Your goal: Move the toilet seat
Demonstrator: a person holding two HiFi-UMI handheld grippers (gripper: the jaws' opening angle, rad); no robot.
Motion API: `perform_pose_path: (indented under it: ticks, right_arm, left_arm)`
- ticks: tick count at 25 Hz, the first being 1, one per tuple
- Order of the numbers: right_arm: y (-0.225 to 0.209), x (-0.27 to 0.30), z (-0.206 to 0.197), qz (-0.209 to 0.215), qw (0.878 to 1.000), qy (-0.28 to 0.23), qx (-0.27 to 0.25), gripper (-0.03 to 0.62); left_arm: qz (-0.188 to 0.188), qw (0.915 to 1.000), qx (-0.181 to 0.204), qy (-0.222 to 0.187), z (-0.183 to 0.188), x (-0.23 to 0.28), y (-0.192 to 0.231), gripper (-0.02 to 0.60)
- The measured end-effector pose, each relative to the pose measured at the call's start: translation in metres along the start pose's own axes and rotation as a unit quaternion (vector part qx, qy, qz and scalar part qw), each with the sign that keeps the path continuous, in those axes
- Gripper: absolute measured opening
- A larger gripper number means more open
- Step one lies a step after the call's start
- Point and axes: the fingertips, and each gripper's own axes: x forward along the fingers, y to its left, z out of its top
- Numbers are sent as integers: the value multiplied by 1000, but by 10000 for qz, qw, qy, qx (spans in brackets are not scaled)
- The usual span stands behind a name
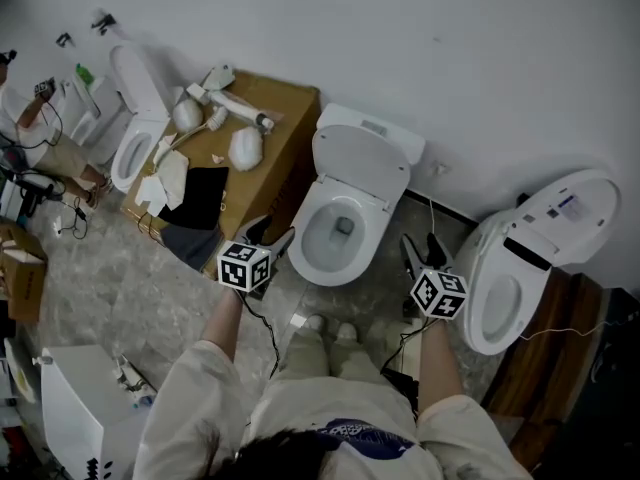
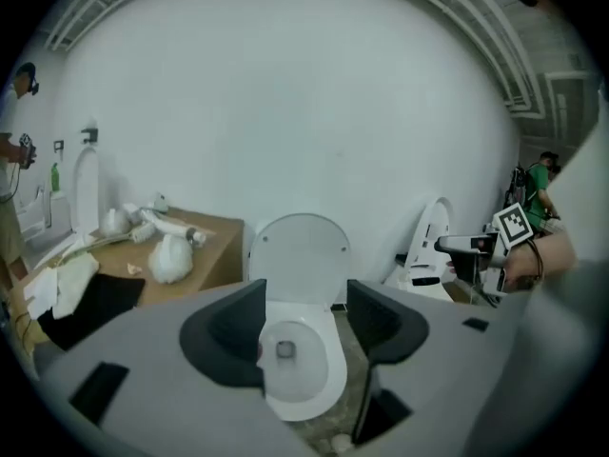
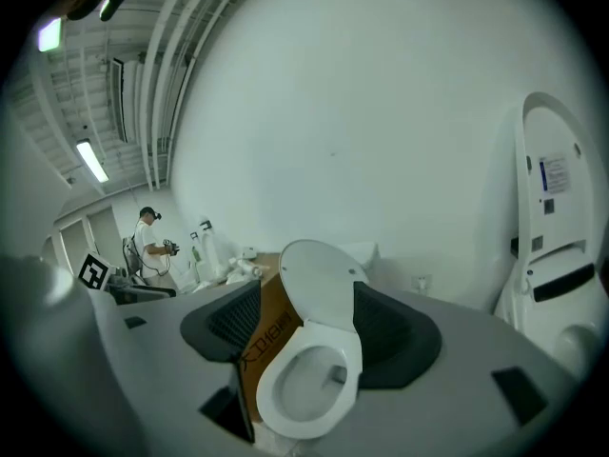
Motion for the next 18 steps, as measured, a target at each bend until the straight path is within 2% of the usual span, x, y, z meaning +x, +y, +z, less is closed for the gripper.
perform_pose_path:
  ticks: [5,9,14,18]
  right_arm:
    - [-19,21,-57,-8,9971,682,338,328]
    - [-32,39,-89,-123,9932,948,662,348]
    - [-43,67,-130,-355,9872,1205,984,354]
    - [-54,85,-165,-587,9820,1320,1221,354]
  left_arm:
    - [82,9951,-793,585,-61,28,22,258]
    - [199,9877,-1221,954,-99,46,45,261]
    - [199,9797,-1468,1352,-134,67,73,262]
    - [-23,9769,-1405,1609,-156,91,85,267]
